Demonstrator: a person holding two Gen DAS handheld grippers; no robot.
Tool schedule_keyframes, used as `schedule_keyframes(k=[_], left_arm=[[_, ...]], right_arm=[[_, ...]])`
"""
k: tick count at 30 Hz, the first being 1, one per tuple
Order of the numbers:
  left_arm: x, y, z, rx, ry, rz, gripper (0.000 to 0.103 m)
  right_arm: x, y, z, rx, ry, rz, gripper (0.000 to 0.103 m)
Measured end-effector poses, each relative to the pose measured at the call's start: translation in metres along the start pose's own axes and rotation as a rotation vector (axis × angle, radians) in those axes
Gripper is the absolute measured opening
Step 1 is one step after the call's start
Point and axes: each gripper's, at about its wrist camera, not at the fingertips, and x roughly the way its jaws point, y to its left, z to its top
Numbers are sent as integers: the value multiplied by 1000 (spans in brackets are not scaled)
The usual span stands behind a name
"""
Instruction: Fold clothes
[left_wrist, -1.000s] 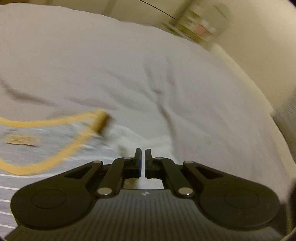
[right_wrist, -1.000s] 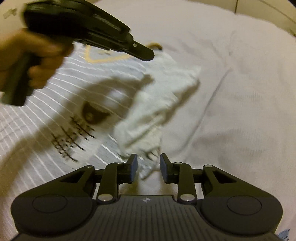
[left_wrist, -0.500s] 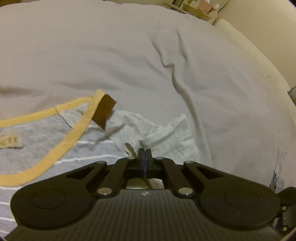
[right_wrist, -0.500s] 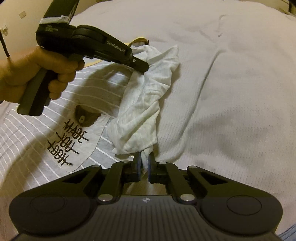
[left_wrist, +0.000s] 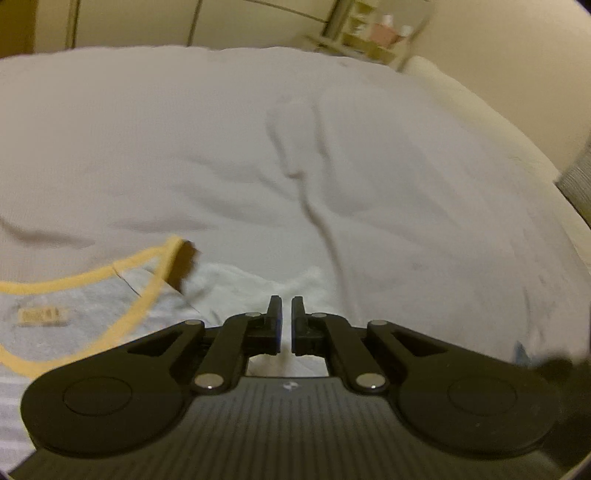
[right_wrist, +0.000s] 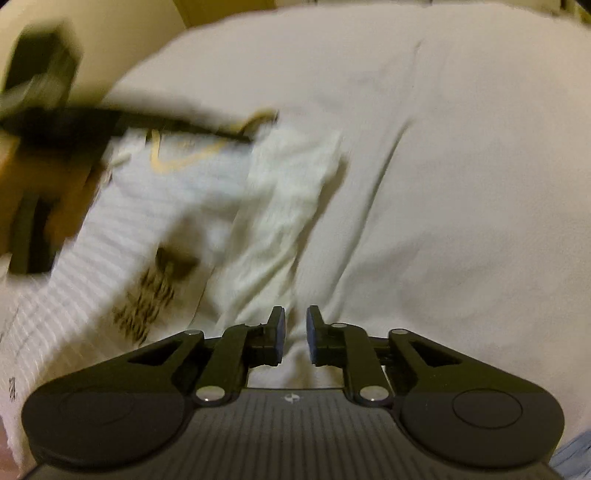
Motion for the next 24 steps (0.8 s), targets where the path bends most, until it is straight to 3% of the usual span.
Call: schedule_keyframes(k=[4,7,10,15,18,20,22,24], left_arm=[[-12,-52,-39,170,29,122,26],[-9,-96,-66,332,47,211,26],[1,-126,-91,411,77,258,26],[26,-151,-112,434,132,349,26],[40,-147,-113,405,149,396,16],[39,-143,-115,376,158,391,10],[35,-139,-117,360,168,382,7],[34,-137,-122,355,175,373,5]], right_arm=[[7,-28,34,70,-58,29,33],[25,-48,60,127,-64,83,33],[41,-54,79,126,-45,126,34],[62,-61,100,104,-5,187,35],[73,-62,106,120,6,205,35],[82,-64,112,152,24,217,31],[91,-66,118,185,46,219,2],[95,-69,131,193,28,207,2]])
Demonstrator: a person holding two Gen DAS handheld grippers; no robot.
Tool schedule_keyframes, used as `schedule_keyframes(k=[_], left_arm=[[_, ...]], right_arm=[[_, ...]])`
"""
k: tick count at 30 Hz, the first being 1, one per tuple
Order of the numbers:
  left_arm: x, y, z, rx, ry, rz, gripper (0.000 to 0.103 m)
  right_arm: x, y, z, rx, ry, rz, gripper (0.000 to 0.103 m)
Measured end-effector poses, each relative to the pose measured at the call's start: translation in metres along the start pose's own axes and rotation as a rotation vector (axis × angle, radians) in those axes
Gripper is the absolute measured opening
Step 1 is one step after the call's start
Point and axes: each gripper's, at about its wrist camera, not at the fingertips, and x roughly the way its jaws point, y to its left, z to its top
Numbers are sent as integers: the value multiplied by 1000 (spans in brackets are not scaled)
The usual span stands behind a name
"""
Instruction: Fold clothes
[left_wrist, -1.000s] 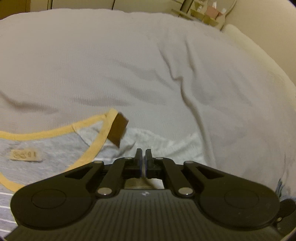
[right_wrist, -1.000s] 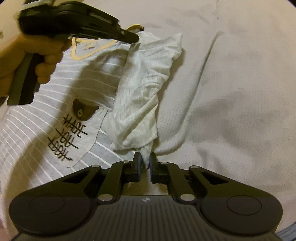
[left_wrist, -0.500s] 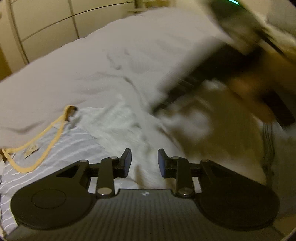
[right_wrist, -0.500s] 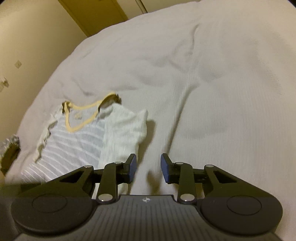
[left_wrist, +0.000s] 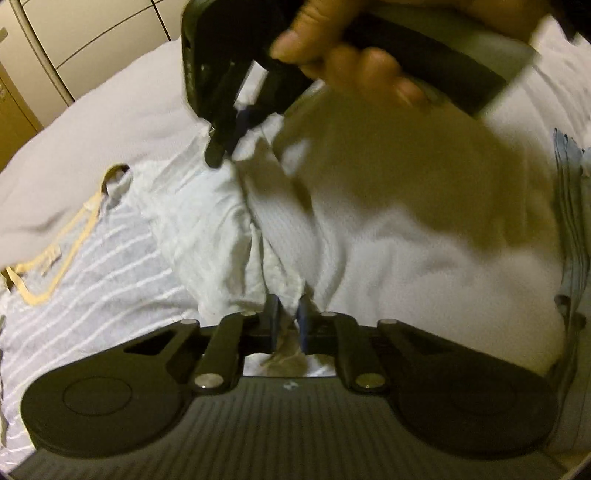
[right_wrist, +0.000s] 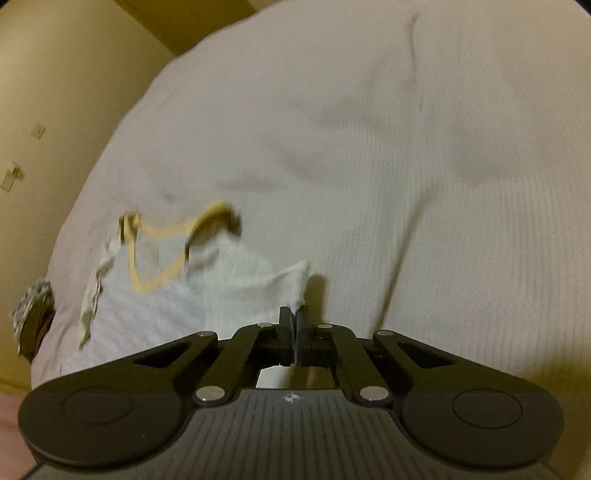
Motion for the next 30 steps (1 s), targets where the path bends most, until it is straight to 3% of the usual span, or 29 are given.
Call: schedule_keyframes(k=[6,10,15,18,24,30], left_arm=[[-5,3,-9,1,-20,-18,4],[-16,5,-10,-23,-27,-61,4],[-39,20,-11,-119,-94,-101,4],[-41,35,-8,-181,-117,-83,4],[-26,60,-1,-263,-102,-55,5],[-14,59,-15,-284,-55,-73,7]], right_arm=[[9,16,26,-57,-19,10,3],[-5,10,20,-38,-78,-25,25],[-25,8,15,-64,-135,-59,32],[-26,26,9,-177,-147,-71,36],[9,83,-1,-634,-45,-74,35],[47,83,-3,-834,84,-190,31]])
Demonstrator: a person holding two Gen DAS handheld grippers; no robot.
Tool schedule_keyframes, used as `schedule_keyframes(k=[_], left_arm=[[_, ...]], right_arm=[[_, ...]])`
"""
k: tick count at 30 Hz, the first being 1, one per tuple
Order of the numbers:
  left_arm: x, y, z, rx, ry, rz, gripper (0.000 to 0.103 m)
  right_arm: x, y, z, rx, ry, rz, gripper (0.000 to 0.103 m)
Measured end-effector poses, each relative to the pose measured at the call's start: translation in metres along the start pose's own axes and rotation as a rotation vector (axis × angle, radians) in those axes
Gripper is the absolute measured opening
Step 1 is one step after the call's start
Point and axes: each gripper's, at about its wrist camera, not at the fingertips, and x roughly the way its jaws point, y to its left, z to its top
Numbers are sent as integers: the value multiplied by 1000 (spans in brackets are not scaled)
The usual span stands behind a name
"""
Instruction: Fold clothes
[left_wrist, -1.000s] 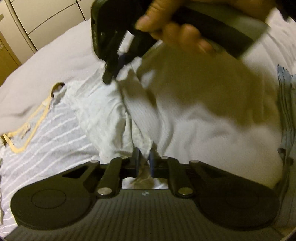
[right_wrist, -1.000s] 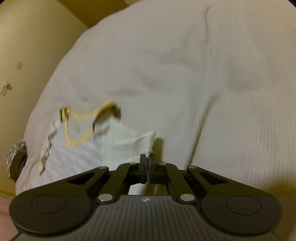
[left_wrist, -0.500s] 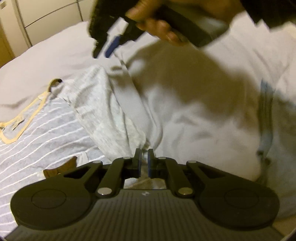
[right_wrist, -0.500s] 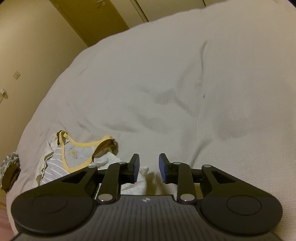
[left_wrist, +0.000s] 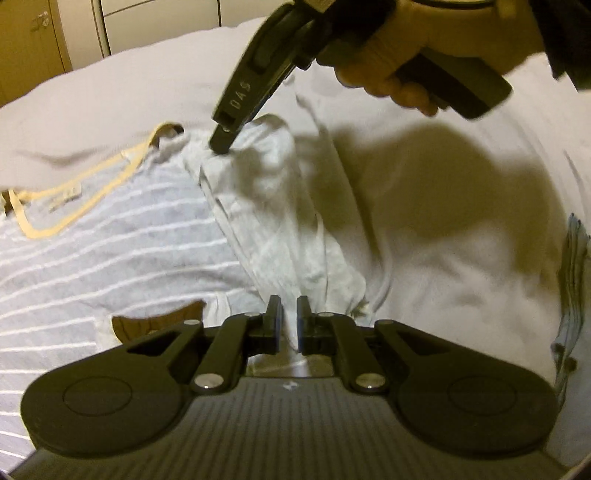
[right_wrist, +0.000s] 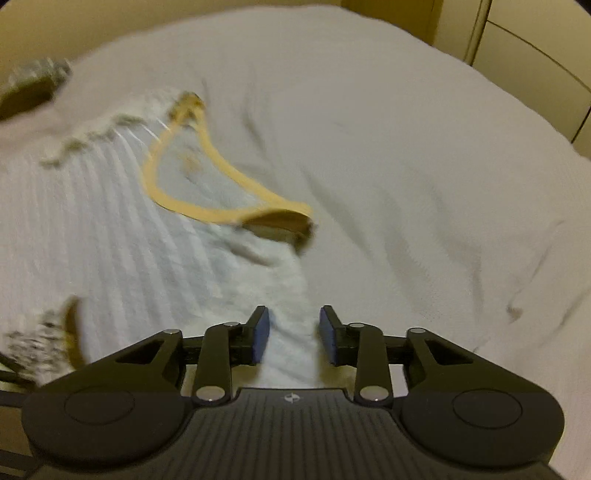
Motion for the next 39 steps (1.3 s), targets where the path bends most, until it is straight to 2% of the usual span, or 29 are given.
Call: schedule_keyframes(k=[4,8,10,13,14,16,18,20,21,22,24,25,28,31,34,37,39], left_arm=[[-8,7,-1,-47,-17,1,7],[-29,14,-2,-88,-58,-8,7],[-33,17,-1,-103,-59,-18,7],[-36,18,0,-109,-68,-39,7],[-37,16,2,-97,-78,-51,7],[-34,10,4,-55,-98,-97,7],[-29,1,3,8,-99,-114,8],[-19,-6,0,47,-71,-123,7],[-14,-8,-3,55,-58,-123,7],[-10,-10,-5,63,-45,-123,6],[-9,-11,-7,61,-37,-129,6],[-11,-11,-8,55,-33,-135,6],[-26,-8,-9,30,-44,-139,7],[-42,-6,-12,-1,-53,-121,7],[-41,-1,-20,-37,-21,-120,7],[-34,-1,-26,-28,6,-123,7],[-37,-3,-30,-16,7,-121,7]], right_arm=[[5,-20,5,117,-38,-64,31],[-27,-29,-1,278,-119,-18,31],[-41,-25,-12,318,-121,12,43],[-48,-14,-32,363,-99,47,44],[-49,-9,-38,360,-100,68,44],[-42,5,-43,303,-79,150,33],[-28,18,-42,225,-27,210,31],[-4,26,-38,154,30,228,28],[6,23,-35,144,37,220,23],[16,17,-31,163,33,212,22],[25,1,-23,252,-15,205,23],[20,-4,-21,288,-49,201,27],[-5,-19,-18,379,-163,186,27],[-33,-23,-30,422,-200,157,28],[-47,-18,-51,476,-173,187,28],[-24,3,-67,397,-37,226,26],[-8,7,-75,357,19,178,23]])
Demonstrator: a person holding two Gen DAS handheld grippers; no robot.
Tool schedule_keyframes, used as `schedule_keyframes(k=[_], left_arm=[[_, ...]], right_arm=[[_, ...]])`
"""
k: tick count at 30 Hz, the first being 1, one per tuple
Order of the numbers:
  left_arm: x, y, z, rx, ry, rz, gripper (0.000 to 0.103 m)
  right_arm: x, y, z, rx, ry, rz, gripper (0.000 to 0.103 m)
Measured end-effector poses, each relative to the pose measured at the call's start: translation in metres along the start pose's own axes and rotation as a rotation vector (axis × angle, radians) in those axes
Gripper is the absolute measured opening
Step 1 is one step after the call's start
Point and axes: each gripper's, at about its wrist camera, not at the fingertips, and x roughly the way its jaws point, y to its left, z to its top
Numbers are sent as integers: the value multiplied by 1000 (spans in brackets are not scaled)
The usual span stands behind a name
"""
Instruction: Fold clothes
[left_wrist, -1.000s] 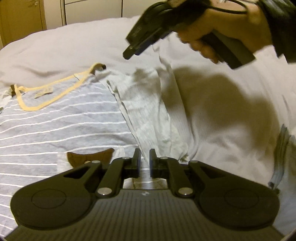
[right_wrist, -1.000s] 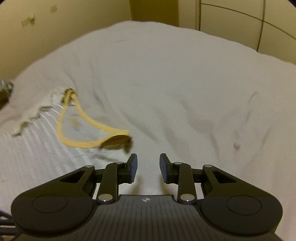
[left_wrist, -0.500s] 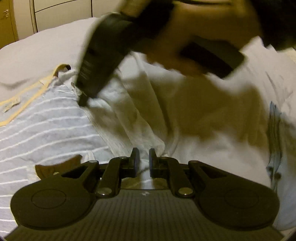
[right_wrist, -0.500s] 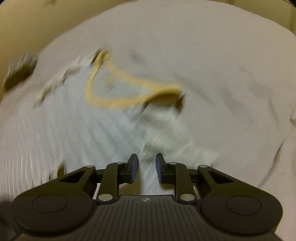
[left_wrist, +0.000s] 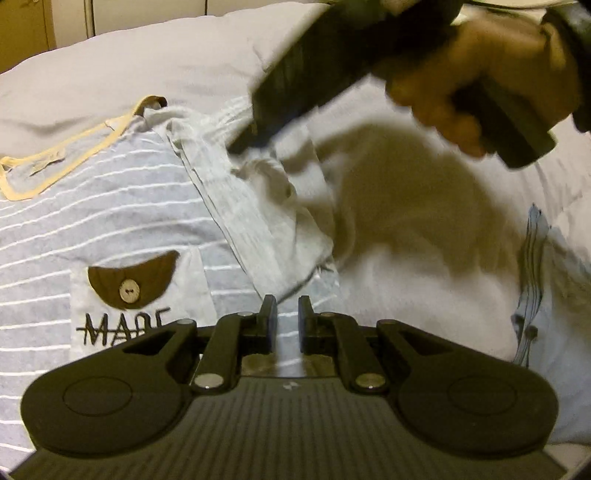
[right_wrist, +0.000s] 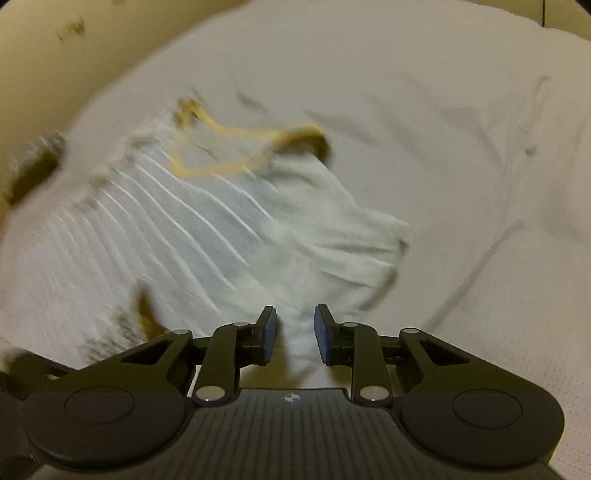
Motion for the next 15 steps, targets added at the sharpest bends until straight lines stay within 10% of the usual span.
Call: schedule_keyframes(k=[15], left_arm=[[-57,-3,-9,-72,6,61,18]], right_arm=[[-82,44,-96,256,-43,-78,36]])
